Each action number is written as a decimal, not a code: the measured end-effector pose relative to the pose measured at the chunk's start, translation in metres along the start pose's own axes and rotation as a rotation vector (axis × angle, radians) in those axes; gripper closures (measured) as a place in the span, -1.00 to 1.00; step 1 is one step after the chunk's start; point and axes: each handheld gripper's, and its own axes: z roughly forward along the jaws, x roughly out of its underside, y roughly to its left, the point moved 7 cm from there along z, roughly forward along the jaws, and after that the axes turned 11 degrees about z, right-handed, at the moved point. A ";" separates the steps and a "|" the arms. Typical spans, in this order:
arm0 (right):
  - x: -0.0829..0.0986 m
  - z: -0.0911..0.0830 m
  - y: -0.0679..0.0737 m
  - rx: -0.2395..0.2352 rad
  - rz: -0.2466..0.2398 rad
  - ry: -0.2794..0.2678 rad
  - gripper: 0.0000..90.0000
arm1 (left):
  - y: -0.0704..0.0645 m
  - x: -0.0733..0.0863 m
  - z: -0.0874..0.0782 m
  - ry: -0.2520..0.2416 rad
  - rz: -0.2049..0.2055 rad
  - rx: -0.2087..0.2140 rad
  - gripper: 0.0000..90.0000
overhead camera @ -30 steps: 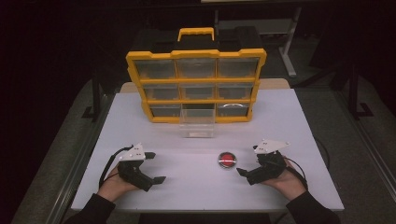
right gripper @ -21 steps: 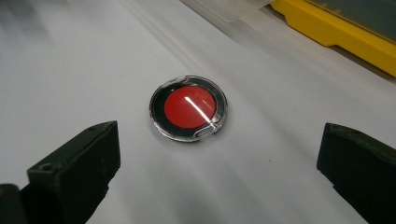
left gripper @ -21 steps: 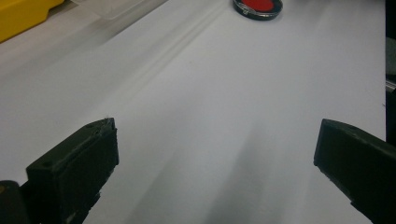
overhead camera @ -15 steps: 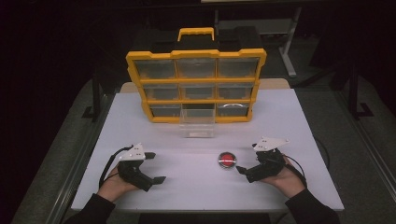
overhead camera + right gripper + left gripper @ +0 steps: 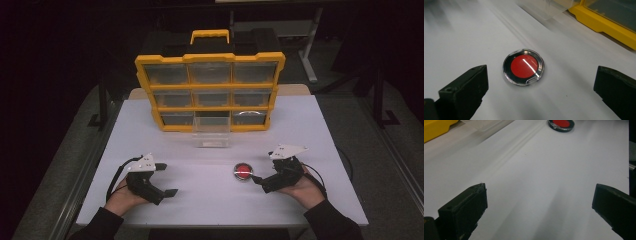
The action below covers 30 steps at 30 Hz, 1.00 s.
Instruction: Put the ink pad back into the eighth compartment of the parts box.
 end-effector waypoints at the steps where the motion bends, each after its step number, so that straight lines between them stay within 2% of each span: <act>1: -0.001 0.000 0.000 0.000 -0.003 0.000 -1.00 | 0.000 0.000 0.000 0.000 0.001 0.001 -1.00; 16: -0.006 0.006 0.003 -0.015 -0.009 0.009 -1.00 | 0.000 0.000 -0.001 0.003 -0.012 0.003 -1.00; 30: -0.012 0.013 0.006 -0.023 -0.016 0.014 -1.00 | -0.001 0.000 0.000 0.006 -0.006 0.009 -1.00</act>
